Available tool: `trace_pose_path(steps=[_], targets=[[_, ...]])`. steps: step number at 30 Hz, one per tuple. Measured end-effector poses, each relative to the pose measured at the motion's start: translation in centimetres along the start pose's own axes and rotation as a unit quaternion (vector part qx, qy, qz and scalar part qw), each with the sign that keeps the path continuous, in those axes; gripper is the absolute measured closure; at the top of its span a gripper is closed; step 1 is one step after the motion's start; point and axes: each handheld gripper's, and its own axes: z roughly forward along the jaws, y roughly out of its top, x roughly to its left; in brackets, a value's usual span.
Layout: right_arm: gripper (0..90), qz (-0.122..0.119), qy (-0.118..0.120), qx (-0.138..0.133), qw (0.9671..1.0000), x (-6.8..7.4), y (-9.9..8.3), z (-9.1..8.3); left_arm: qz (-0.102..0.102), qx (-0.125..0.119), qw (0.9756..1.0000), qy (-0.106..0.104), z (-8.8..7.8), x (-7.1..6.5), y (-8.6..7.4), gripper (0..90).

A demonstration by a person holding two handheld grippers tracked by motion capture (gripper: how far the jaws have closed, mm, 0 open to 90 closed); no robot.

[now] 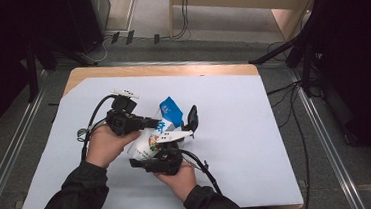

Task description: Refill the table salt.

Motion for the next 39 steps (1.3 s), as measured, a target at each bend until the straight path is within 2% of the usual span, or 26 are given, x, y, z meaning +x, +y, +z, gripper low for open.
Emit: trace_pose_path(steps=[11,21,32,39], targets=[[60.8,0.0,-0.016,0.002,0.9999,-0.26,0.21,0.04,-0.002,-0.011,0.9999,0.004,0.29,0.18,0.13,89.0],[60.6,0.013,-0.011,-0.002,0.9998,-0.23,0.45,-0.05,0.0,-0.015,0.9999,0.006,0.4,0.17,0.33,89.1],[60.7,0.008,-0.018,0.002,0.9998,-0.04,0.53,0.08,0.002,-0.015,0.9999,0.002,0.33,0.26,0.25,89.2],[61.1,0.005,-0.025,0.003,0.9997,0.05,0.6,0.22,-0.005,-0.016,0.9999,-0.001,0.4,0.27,0.23,89.2]])
